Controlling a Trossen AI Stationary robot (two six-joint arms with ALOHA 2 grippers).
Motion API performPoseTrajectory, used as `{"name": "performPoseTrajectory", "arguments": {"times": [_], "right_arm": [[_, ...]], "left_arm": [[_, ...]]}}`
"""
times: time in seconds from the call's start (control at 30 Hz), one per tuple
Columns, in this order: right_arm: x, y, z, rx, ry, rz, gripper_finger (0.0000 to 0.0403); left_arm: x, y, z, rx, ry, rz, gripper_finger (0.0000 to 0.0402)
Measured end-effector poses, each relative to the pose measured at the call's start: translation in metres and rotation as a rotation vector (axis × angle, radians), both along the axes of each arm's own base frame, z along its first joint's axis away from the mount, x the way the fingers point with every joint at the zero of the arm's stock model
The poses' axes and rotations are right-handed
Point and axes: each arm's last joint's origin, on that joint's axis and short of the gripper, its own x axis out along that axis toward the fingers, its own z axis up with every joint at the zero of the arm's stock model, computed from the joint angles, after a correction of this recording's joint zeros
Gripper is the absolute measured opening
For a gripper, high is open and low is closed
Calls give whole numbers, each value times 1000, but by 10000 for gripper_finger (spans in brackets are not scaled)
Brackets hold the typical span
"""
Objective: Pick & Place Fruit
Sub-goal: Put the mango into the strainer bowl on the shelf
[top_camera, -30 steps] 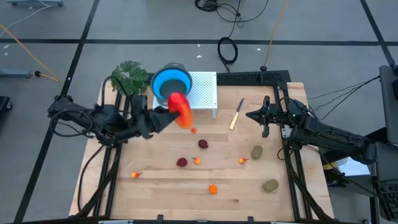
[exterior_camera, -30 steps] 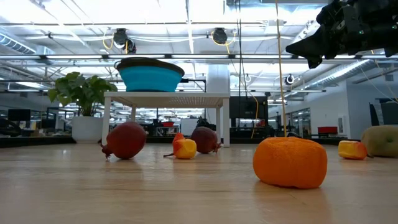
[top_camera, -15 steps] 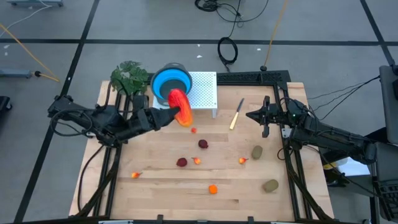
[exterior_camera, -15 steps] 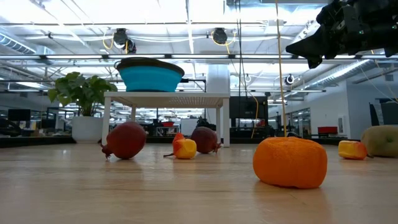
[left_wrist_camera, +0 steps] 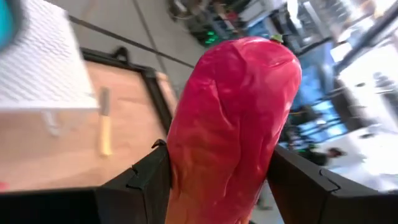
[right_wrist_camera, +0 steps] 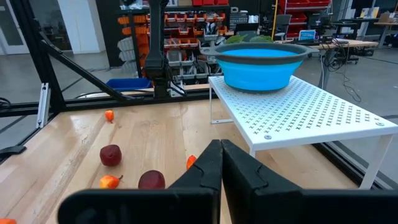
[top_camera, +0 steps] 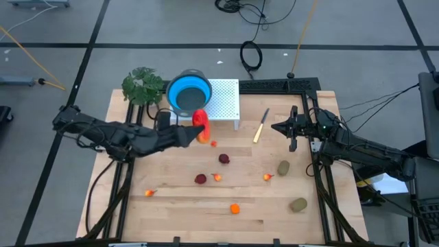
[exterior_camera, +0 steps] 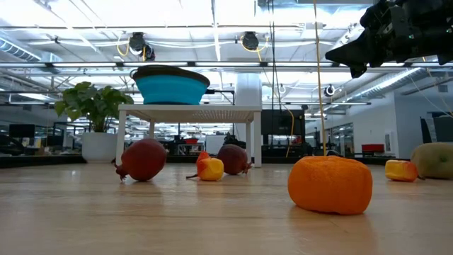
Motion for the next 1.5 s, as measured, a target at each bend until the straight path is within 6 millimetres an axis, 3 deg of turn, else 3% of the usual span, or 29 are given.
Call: {"name": "performPoseTrajectory", "arguments": {"times": [0.33, 0.8, 1.2, 1.5], "right_arm": [[0, 0, 0, 0, 0, 0, 0], [0, 0, 0, 0, 0, 0, 0], [1, 0, -1, 5, 8, 0, 0], [2, -1, -2, 11, 21, 0, 0]], "left_arm": [[2, 32, -7, 308, 241, 139, 223], [2, 104, -8, 657, 606, 223, 223], [0, 172, -42, 474, 812, 154, 223], [-4, 195, -63, 329, 904, 125, 223]]}}
